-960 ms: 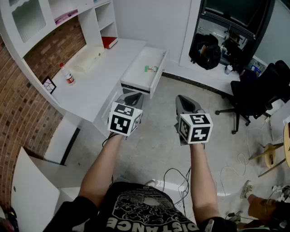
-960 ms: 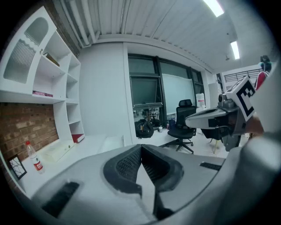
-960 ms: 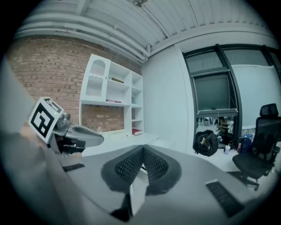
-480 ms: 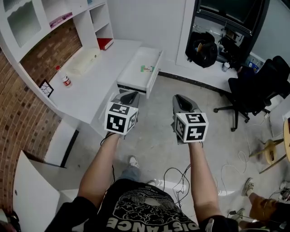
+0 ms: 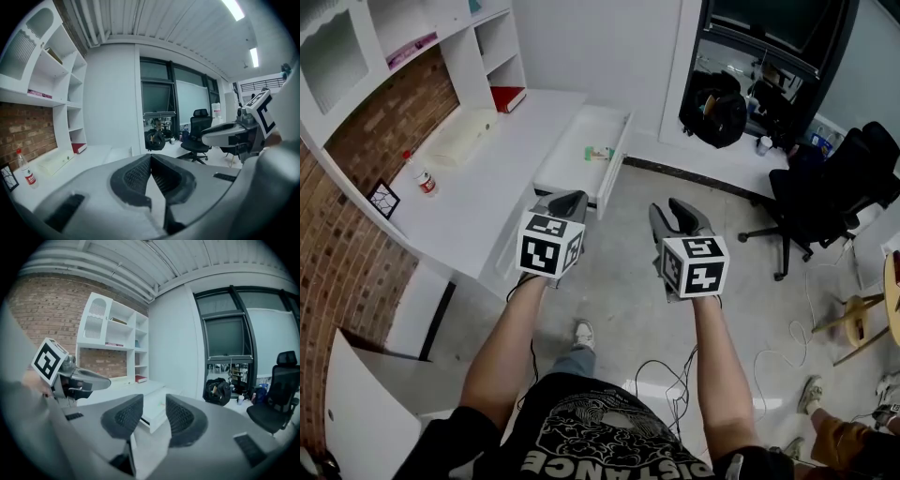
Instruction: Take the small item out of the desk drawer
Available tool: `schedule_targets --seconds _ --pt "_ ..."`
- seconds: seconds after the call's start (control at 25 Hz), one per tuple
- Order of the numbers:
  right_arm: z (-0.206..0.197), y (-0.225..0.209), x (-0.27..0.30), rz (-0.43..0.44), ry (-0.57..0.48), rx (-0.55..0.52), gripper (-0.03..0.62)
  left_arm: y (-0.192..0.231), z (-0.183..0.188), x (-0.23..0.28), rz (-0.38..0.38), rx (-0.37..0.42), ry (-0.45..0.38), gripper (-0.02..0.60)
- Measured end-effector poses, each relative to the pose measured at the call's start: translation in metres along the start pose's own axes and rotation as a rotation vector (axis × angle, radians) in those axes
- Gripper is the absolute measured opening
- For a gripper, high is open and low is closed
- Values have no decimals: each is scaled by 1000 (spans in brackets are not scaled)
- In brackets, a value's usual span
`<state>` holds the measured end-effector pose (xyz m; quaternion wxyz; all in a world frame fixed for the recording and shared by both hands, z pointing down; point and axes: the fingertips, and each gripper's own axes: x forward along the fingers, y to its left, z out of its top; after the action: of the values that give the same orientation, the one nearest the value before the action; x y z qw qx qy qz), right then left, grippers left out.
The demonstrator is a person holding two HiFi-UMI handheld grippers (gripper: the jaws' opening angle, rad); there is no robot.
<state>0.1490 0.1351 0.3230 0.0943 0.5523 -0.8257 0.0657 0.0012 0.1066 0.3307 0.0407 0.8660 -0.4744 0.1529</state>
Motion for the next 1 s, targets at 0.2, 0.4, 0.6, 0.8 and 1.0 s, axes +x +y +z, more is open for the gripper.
schedule_targets --seconds 0.2,0.4,0.6,0.8,1.0 --pt "10 -16 47 4 8 -2 162 32 9 41 -5 -6 0 8" --pt "21 -29 100 4 20 5 225 73 18 82 -8 -12 0 8" --pt "38 -36 153 -3 39 1 262 117 26 116 -12 -17 9 9" --pt "47 -32 200 25 57 -9 318 155 31 143 -17 -24 13 8" --pt "54 -27 233 39 72 -28 374 181 30 163 -29 -34 19 8"
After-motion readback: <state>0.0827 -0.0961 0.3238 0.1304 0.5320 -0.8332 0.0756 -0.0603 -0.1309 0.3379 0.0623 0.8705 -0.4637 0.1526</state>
